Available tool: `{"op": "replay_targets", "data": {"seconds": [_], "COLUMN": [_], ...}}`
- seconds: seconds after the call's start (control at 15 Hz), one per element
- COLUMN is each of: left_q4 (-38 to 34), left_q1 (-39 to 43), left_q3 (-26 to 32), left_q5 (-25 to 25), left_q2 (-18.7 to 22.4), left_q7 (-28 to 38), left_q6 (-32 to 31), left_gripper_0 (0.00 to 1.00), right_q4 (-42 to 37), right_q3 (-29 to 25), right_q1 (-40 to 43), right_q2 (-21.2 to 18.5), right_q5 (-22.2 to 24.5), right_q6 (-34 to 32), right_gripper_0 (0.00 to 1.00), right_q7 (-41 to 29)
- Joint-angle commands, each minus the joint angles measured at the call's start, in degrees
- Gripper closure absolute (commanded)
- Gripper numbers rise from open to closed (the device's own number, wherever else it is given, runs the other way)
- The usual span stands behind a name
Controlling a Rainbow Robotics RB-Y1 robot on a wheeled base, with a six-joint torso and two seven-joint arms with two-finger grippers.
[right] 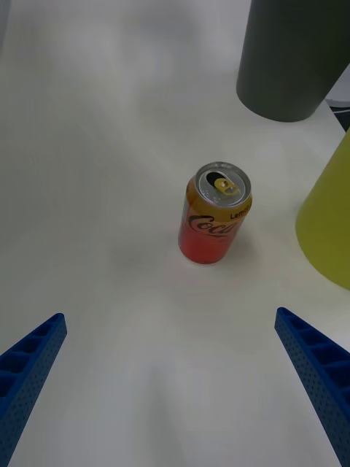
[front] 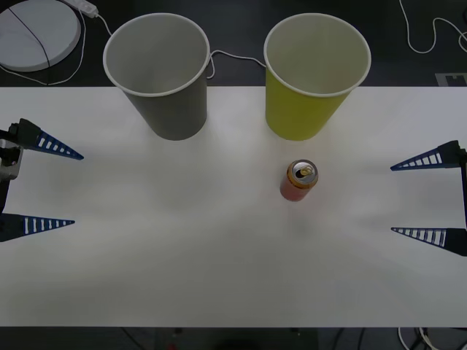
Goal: Put the can into the green bin and the plastic bottle into the gray bin
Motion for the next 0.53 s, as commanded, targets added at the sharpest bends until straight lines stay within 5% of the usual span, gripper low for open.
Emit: {"op": "replay_targets", "data": {"seconds": [0.07,0.53], "left_q4": [0.0,0.0], "left_q1": [0.0,0.0], "left_q3": [0.0,0.0], "left_q5": [0.0,0.0], "left_q2": [0.0,0.0], "left_q7": [0.0,0.0], "left_q6": [0.0,0.0], "left_gripper_0": [0.0,0.0], "right_q4": [0.0,-0.62], "right_q3": [0.0,-2.11], "right_q1": [0.0,0.26], "right_q2": [0.0,-1.41], "right_q5": [0.0,-1.14], "right_q6": [0.0,0.09], "right_gripper_0": [0.0,0.0], "right_q7": [0.0,0.26]}}
